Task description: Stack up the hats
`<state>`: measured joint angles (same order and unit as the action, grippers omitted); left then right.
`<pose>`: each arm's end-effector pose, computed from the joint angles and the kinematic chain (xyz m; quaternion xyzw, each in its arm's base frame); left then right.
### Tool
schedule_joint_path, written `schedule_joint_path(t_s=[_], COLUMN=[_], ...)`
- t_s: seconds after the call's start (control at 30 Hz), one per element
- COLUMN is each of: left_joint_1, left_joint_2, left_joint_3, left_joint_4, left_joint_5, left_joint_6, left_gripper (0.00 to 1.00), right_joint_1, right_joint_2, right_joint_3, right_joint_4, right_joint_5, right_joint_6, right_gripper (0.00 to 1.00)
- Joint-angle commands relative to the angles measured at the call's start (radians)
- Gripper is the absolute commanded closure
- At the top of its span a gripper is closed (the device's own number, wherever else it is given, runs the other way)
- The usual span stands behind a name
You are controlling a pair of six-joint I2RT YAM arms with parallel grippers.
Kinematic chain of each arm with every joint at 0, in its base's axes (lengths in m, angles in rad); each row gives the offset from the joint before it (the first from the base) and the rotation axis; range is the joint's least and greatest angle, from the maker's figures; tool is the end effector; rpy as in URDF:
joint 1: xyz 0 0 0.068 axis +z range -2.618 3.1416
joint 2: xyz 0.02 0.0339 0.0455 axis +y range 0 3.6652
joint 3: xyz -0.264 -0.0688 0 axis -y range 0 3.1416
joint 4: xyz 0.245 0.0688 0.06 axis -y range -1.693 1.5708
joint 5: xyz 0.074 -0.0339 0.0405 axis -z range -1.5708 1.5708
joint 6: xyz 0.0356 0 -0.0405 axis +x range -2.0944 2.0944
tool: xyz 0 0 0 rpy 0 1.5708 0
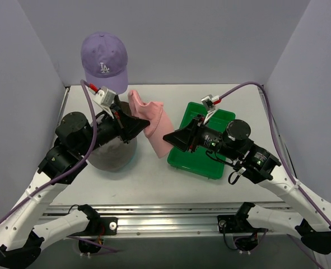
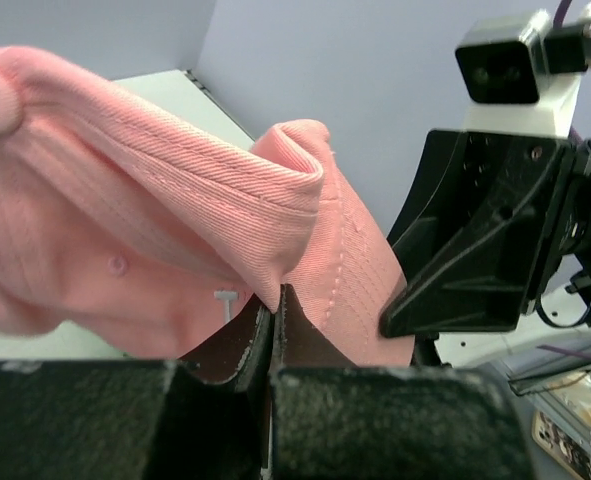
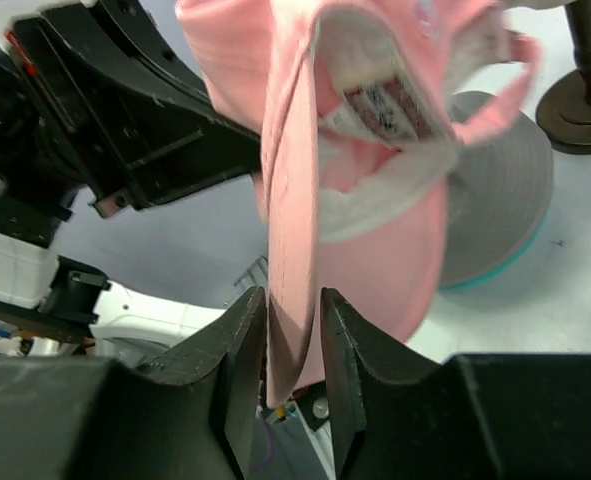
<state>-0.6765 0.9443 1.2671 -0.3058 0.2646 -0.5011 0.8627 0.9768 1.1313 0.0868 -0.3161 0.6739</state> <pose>0.1399 -0.1243 0.4638 0.1546 0.6840 -0.4695 0.5365 0.1280 0.1666 0.4550 -0.1807 0.5948 0.6099 0.4915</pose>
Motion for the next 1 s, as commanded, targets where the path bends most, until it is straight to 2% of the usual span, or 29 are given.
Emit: schedule_joint_path(t_s=[0.0, 0.03, 0.17, 0.37, 0.53, 0.67, 0.83, 0.97], left_joint_1=[0.003, 0.003, 0.003, 0.003, 0.003, 0.003, 0.003, 0.003], left_joint_2=[0.004, 0.007, 0.03, 0.083, 0.131, 0.143, 0.174, 0.22], left_joint_3=[0.077, 0.081, 0.106, 0.166, 0.283, 0.331, 0.386, 0.46], left_joint_4=[-0.01, -0.016, -0.038, -0.099, -0.268, -0.332, -0.403, -0.492], left_joint_5=[-0.082, -0.091, -0.126, -0.114, -0.162, -0.183, -0.171, -0.162], left_joint_6=[0.007, 0.006, 0.009, 0.036, 0.101, 0.17, 0.2, 0.237], left_gripper=[0.98, 0.98, 0.98, 0.98, 0.98, 0.98, 0.98, 0.98], right_joint_1=[0.009, 0.012, 0.018, 0.018, 0.018, 0.016, 0.016, 0.012], right_joint_2=[-0.003, -0.003, -0.001, 0.101, 0.194, 0.188, 0.194, 0.18], right_joint_3=[0.025, 0.024, -0.007, 0.06, 0.208, 0.213, 0.208, 0.194], right_joint_4=[-0.012, -0.009, 0.025, 0.024, -0.09, -0.121, -0.142, -0.122], right_joint_5=[0.022, 0.022, 0.025, 0.058, 0.092, 0.117, 0.13, 0.115], right_joint_6=[-0.072, -0.077, -0.085, -0.131, -0.201, -0.22, -0.22, -0.229], right_gripper=[0.74, 0.68, 0.61, 0.6, 0.58, 0.56, 0.6, 0.57])
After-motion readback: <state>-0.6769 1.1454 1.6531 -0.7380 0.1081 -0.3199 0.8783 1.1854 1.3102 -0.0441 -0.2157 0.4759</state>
